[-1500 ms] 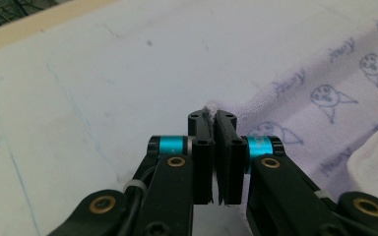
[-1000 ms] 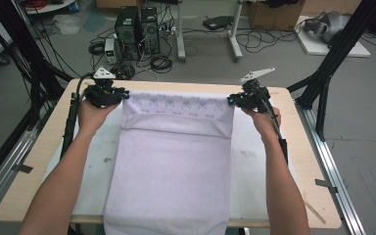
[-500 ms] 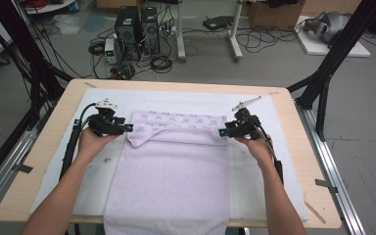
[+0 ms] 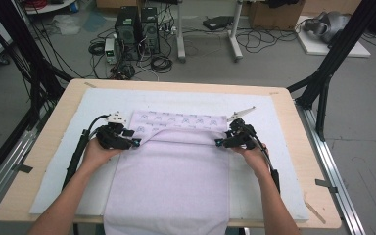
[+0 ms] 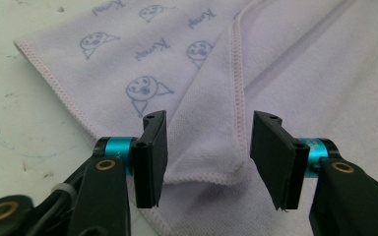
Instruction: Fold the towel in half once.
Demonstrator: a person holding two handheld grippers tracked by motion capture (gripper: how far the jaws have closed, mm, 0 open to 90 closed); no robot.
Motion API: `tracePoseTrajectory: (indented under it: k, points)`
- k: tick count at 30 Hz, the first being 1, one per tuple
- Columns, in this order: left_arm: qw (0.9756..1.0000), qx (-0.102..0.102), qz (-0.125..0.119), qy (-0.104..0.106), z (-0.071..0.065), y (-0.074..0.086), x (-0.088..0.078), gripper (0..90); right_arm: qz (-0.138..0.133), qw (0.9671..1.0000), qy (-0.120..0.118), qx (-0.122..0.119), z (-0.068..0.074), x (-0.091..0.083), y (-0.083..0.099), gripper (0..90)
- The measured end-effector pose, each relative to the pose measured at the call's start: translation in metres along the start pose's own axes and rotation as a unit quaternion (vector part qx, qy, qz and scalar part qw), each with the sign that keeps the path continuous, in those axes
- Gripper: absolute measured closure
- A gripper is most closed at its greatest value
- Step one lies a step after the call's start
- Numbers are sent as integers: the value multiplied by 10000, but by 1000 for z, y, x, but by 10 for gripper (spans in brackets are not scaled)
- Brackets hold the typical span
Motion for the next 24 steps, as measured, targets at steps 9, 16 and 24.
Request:
tracePoseTrajectory:
  k: [9, 16, 24]
  points:
    - [9982, 464, 268, -255, -4, 9, 13, 718, -26, 9999, -70, -144, 6, -2, -3, 707]
    - [9990, 324, -186, -252, -2, 4, -8, 856, -236, 9993, 28, -282, 9, -19, -8, 841]
    - [9971, 536, -531, -136, -17, 12, -54, 856, -795, 9953, -105, -547, 32, -59, -12, 818]
Point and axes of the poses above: each handheld gripper's, and its own axes: x roughly forward along the jaws, y roughly out of its underside, z roughly to its left, the point moved 6 cm from there along x, roughly forward along the jaws, and after that the axes turned 14 degrees about -x, right-handed, at the moved point
